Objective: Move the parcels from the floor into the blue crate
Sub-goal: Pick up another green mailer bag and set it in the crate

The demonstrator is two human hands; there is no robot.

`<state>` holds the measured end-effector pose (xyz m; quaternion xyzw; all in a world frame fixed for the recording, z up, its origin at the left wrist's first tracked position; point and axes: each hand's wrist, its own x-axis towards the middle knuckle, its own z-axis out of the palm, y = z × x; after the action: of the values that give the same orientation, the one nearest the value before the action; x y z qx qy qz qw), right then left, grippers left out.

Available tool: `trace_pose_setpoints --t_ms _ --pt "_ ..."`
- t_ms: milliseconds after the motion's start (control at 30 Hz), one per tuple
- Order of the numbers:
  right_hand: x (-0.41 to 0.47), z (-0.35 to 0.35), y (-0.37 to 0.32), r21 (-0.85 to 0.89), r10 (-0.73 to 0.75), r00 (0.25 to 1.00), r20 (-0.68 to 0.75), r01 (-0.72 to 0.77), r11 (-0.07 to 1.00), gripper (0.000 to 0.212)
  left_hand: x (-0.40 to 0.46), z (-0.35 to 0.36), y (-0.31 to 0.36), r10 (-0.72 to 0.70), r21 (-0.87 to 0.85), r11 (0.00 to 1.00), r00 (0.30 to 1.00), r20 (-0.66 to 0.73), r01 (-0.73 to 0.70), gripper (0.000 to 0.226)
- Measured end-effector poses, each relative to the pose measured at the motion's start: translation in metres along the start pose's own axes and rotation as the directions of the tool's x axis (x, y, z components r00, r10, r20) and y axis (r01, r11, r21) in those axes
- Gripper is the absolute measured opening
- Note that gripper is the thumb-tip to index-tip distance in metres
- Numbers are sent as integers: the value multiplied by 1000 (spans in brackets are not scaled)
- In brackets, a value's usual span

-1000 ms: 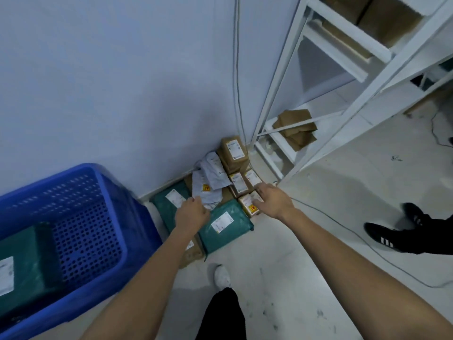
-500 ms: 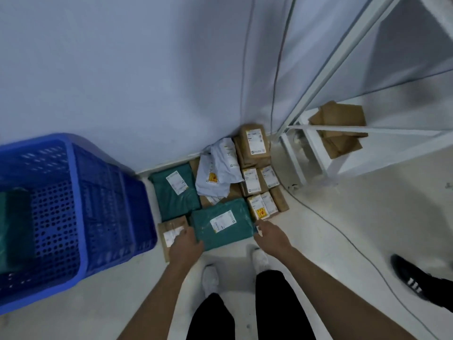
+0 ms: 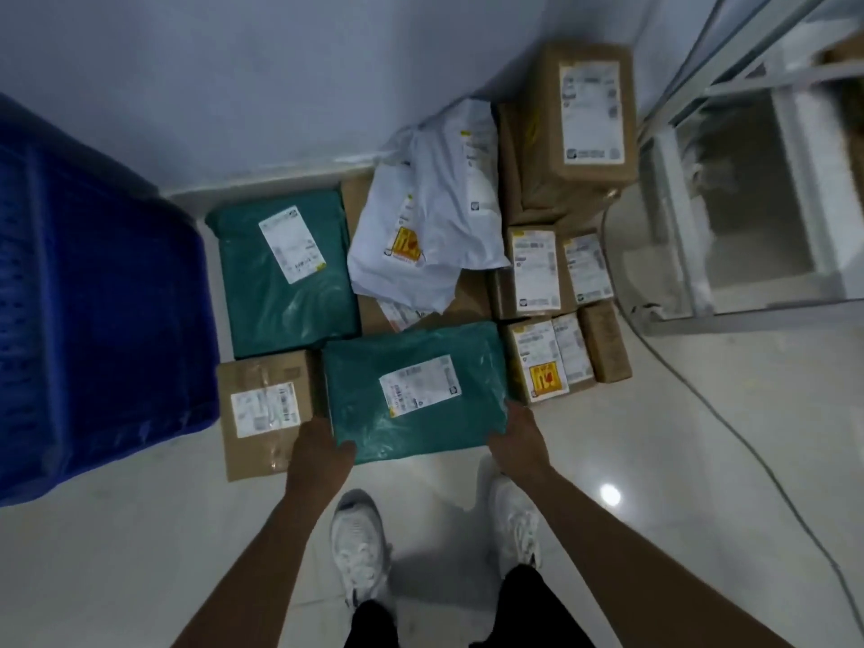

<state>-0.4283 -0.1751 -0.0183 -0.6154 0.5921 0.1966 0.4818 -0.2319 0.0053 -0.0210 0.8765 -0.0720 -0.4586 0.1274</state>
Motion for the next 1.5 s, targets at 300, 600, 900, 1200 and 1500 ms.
trace_pose_setpoints --t_ms 300,600,900,1200,1500 --pt "84 34 20 -10 124 992 -17 -124 992 75 98 51 -30 -197 -341 920 980 27 194 64" --pt "56 24 31 338 168 976 142 -207 918 65 61 43 -25 -270 -542 782 951 150 307 57" --pt "-78 -39 8 350 175 982 72 -189 917 56 -74 -33 27 -236 -616 755 970 62 223 50" --pt "-183 -155 -109 312 -45 995 -93 72 947 51 -213 -154 108 -51 -637 768 984 -171 -71 49" --pt "-313 -232 -260 157 -418 893 -169 443 883 41 -320 -276 128 -199 -730 618 841 -503 -291 12"
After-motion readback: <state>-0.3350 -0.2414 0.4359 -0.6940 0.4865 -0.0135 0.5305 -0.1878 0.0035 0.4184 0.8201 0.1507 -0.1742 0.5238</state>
